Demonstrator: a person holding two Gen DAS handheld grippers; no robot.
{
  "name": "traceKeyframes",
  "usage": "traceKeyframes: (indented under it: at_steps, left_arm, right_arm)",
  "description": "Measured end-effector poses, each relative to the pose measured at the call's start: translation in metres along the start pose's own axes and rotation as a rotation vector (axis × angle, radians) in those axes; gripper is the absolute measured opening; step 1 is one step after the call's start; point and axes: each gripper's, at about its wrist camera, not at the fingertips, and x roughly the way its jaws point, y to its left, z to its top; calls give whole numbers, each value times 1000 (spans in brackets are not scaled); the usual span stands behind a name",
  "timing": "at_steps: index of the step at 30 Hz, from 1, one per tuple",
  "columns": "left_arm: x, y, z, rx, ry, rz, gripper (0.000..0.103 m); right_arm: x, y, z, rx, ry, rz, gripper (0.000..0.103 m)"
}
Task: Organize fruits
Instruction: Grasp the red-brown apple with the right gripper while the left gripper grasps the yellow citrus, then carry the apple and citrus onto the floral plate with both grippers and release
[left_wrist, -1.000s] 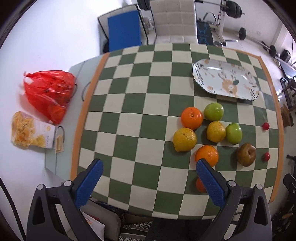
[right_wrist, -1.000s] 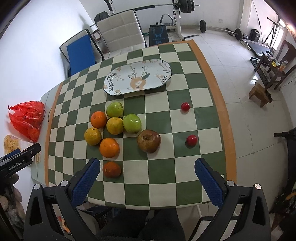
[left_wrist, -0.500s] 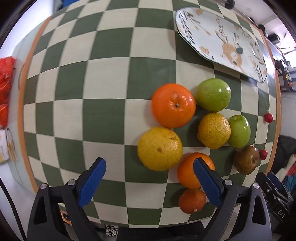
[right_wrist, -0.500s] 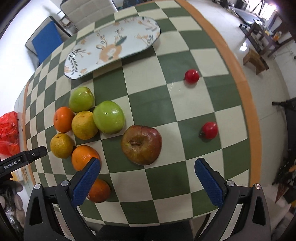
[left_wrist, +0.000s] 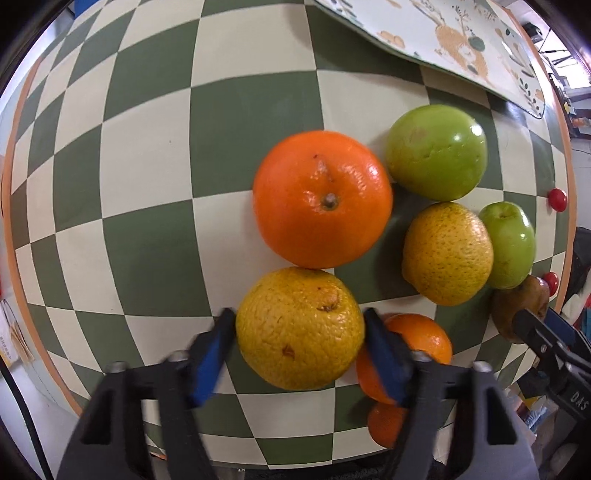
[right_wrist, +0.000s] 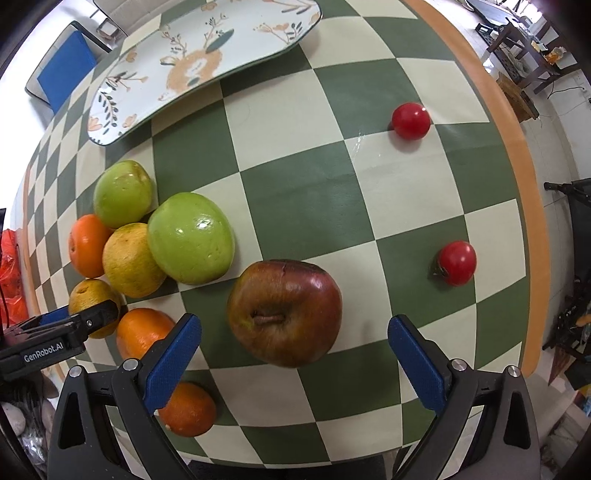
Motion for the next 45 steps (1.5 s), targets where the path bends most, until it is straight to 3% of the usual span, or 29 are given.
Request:
traceKeyframes:
  at_steps: [6, 10, 14, 20, 27, 30, 35, 41, 45]
  left_arm:
    - [10, -7, 7, 18, -34, 7, 61]
    - [14, -20, 10, 5, -50, 2, 61]
    - [15, -13, -7, -4, -64, -15, 61]
    - [-16, -8, -31, -37, -105, -63, 61]
    - [-108, -10, -20, -102, -224, -200, 61]
    - [-129, -22, 14, -145, -245, -261, 61]
    - [-126, -31, 108, -228, -196, -341, 61]
    - [-77, -36, 187, -311, -68, -381, 61]
    - [-66, -38, 211, -328, -27, -381, 61]
  right_arm:
    - [17, -2, 4, 26, 37, 8, 97]
    - [27, -3, 5, 40, 67, 42, 70]
    - [29, 3, 1, 28, 51, 36, 69]
    - [17, 8, -10, 29, 20, 55, 69]
    - [-46, 16, -5, -38, -63, 147, 69]
    - [-73, 23, 23, -85, -108, 189, 69]
    - [-93, 36, 115, -145, -152, 213, 69]
    - [-64, 68, 214, -217, -149, 176, 69]
    - [-38, 83, 262, -287, -111, 140, 69]
